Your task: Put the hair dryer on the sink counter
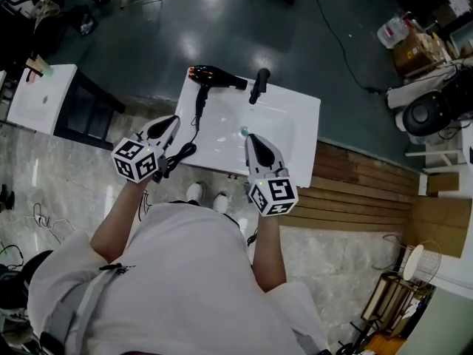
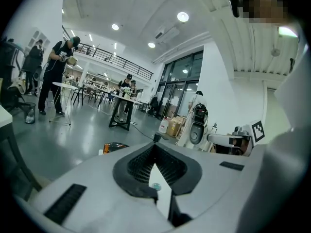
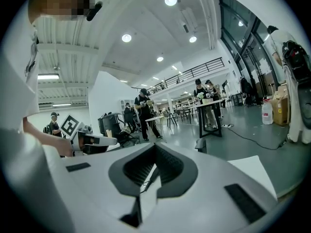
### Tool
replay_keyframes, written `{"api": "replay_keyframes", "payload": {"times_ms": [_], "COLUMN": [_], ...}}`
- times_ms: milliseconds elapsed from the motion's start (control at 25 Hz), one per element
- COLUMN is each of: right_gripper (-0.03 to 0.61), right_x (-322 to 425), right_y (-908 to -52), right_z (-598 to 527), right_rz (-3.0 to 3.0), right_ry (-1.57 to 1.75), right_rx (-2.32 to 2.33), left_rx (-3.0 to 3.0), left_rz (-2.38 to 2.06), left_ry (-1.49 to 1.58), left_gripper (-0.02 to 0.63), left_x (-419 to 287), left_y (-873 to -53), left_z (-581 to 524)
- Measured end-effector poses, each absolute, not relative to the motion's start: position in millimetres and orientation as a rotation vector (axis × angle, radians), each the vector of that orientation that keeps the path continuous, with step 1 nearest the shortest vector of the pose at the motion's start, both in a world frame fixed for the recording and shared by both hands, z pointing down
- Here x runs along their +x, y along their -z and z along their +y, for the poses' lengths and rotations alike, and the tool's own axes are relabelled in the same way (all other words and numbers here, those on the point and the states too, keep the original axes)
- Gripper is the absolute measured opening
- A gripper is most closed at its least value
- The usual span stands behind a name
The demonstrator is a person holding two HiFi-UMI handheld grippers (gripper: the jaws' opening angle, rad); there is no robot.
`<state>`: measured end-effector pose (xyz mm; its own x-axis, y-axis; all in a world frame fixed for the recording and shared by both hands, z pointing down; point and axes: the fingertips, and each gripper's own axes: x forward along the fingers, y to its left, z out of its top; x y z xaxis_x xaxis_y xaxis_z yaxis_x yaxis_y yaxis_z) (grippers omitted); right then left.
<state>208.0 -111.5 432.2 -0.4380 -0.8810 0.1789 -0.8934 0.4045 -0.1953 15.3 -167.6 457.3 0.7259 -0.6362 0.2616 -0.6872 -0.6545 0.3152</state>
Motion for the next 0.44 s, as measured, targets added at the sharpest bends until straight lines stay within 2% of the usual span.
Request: {"api": "replay_keyframes", "payload": {"times_ms": [440], "right_gripper": [0.006], "right_x": [220.2], "right_y": [-426.1], "right_z": [-109.1], "right_rz": [-2.613], "right_ry": [-0.392], "right_rx": [1.654], "left_rx": [2.535], "left_rz": [-1.023], "left_ry": [-0.205], "left_gripper": [0.003], "left_x": [34.0], "left_y": [-463.6], "left_z": [-165.3]}}
